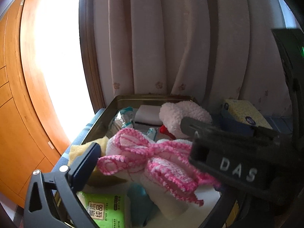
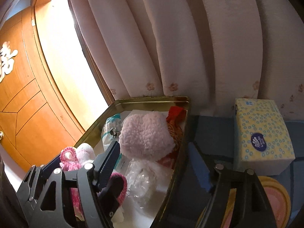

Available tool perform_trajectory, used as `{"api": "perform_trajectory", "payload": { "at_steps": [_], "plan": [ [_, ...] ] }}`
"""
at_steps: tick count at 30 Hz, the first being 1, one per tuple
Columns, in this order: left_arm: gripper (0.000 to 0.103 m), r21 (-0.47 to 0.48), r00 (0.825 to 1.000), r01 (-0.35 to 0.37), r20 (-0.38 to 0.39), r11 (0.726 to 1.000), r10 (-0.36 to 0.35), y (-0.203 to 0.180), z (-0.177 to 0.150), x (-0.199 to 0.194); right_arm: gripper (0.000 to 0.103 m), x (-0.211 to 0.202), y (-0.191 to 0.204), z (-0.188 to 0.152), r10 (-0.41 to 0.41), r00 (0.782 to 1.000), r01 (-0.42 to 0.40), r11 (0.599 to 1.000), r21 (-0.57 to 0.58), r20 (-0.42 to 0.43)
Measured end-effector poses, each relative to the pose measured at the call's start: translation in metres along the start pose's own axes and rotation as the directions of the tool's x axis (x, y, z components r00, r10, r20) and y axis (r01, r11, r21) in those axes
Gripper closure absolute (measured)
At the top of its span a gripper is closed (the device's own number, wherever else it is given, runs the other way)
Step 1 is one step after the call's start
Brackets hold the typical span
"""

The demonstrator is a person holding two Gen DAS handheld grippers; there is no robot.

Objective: Organize soft objects
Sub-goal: 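Lower both pink items into the tray and open both tools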

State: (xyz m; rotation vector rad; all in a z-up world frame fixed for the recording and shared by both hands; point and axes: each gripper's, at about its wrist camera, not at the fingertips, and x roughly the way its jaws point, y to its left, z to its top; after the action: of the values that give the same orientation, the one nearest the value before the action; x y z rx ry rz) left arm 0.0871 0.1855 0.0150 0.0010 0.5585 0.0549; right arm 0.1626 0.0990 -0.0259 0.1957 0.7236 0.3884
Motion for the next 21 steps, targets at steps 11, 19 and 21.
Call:
{"api": "perform_trajectory", "payload": {
  "at_steps": [11,19,21],
  "plan": [
    [0.0,0.048,0.998,-0.054,-0.018,0.997,0.055,-0.003,-0.019,0.012,0.015,-0.016,-0.003,-0.016,-0.029,0.998,0.029,1.0,0.001,0.061],
    [0.0,0.006,0.994,-0.104,0.031,0.995,0.104,0.002,-0.02,0.001,0.013,-0.038,0.012,-0.024,-0.045,0.984,0.056,0.997,-0.058,0.171],
    [0.0,0.0,0.989,-0.131,0.076,0.991,0.131,0.002,-0.021,-0.008,0.012,-0.046,0.014,-0.026,-0.045,0.977,0.057,0.997,-0.054,0.208]
  ]
}}
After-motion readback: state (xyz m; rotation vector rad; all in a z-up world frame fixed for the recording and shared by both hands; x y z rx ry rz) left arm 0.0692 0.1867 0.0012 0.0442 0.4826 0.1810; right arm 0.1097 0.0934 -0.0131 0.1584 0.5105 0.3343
